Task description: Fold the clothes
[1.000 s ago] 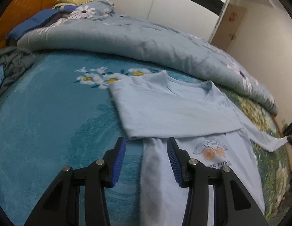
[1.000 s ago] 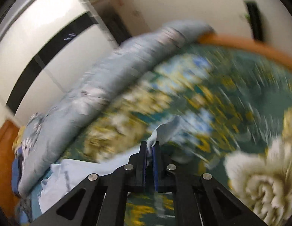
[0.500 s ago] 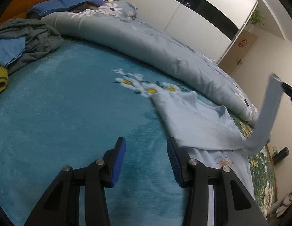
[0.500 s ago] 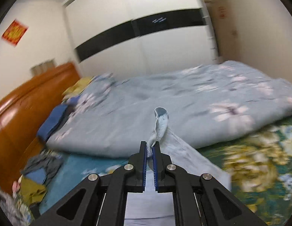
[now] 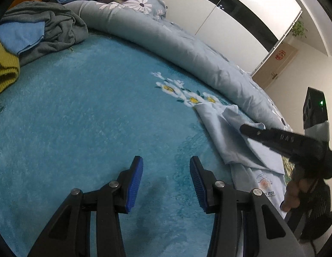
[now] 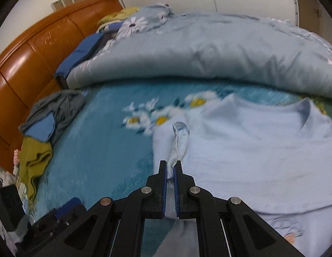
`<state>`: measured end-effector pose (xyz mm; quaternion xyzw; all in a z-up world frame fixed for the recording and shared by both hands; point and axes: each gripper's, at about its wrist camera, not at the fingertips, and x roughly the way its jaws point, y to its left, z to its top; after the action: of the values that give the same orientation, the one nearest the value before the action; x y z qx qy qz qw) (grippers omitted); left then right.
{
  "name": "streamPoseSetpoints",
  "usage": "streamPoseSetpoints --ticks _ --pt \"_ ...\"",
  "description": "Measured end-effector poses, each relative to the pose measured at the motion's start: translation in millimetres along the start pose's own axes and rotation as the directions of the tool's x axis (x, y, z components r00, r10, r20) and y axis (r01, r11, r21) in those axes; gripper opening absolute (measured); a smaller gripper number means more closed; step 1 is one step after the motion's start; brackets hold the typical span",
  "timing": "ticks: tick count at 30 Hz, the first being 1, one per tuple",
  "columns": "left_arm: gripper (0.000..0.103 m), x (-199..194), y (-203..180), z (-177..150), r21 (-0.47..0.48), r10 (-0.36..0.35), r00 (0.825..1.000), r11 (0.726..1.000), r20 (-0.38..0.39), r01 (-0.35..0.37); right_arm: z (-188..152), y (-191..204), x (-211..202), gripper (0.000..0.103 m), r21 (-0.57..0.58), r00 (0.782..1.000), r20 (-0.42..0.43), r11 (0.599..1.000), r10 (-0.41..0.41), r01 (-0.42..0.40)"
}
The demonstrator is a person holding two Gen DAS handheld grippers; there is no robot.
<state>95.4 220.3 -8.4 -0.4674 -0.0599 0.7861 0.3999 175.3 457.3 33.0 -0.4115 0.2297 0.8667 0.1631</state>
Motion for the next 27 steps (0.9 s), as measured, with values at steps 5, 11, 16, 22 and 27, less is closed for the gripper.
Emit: streamPoseSetpoints --ticks 5,11,16,22,27 --pt "0.047 6 -5 0 -0.008 -0.008 1.000 1.000 -0.011 0.008 -8 11 9 0.007 -0.048 1.000 -0.030 0.999 0.001 -0.002" --pt "0.047 7 -22 4 0.018 0.004 1.000 1.000 -0.023 -0.003 -11 18 1 0.016 -0.065 0.998 -0.016 0.996 0.054 -0.055" --pt "0.047 10 -38 12 0.015 -0.017 1.000 1.000 -0.019 0.017 -10 2 -27 0.026 -0.018 0.979 0.012 0.979 0.205 -0.205" --pt "0.047 35 -70 27 0.071 -0.018 0.998 0.997 -0.063 0.023 -16 -74 -88 0.033 -0.047 0.995 0.089 0.998 0.053 -0.049" --pt "0.047 61 -88 24 0.137 0.057 0.992 0.990 -0.114 -0.042 -41 -189 -131 0.033 0.106 0.989 0.102 0.989 -0.111 0.100"
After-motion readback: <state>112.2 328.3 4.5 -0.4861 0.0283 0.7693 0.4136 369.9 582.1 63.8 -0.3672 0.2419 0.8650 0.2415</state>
